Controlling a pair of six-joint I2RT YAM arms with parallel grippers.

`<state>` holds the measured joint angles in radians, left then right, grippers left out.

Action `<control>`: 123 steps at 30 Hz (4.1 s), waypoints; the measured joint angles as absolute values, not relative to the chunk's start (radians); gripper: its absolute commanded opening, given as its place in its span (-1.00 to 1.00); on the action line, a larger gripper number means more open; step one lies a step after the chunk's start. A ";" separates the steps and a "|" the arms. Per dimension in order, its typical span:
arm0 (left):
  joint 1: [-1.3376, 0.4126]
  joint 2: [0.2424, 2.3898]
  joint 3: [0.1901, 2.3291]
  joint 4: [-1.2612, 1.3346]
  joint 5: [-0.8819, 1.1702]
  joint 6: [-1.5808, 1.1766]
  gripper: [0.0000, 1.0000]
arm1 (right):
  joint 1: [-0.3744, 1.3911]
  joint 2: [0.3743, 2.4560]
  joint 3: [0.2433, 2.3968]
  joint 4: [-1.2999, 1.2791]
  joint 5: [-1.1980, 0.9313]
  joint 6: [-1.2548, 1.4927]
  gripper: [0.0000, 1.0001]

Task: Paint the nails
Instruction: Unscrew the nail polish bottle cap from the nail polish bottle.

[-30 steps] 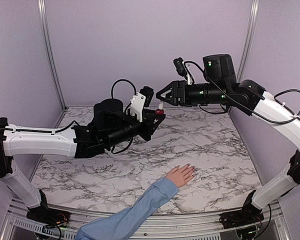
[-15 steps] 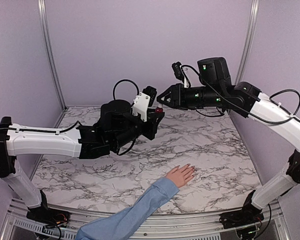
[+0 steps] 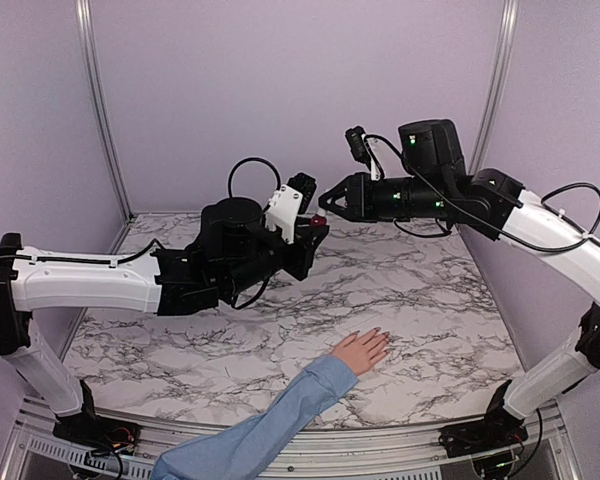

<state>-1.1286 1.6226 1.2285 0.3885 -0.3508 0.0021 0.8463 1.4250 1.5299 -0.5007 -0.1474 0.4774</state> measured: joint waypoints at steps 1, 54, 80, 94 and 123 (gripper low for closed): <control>-1.126 1.618 1.227 0.389 -0.334 0.003 -1.00 | 0.846 1.419 1.527 -0.500 -0.154 0.467 -1.00; -1.000 1.522 1.141 0.487 0.408 -0.111 -1.00 | 0.814 1.298 1.557 -0.473 -0.551 0.114 0.42; -1.075 1.664 1.266 0.406 -0.186 0.020 -1.00 | 0.841 1.413 1.562 -0.543 -0.068 0.500 -0.28; -1.092 1.668 1.283 0.369 -0.271 0.077 -1.00 | 0.842 1.415 1.560 -0.540 -0.043 0.542 -0.78; -1.008 1.585 1.267 0.501 0.416 -0.101 -1.00 | 0.806 1.270 1.527 -0.461 -0.442 0.200 -1.00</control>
<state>-1.0084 1.5852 1.2675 0.5014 0.4160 -0.1009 0.8062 1.2701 1.5269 -0.4606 -0.4423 0.2005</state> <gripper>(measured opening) 0.183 0.134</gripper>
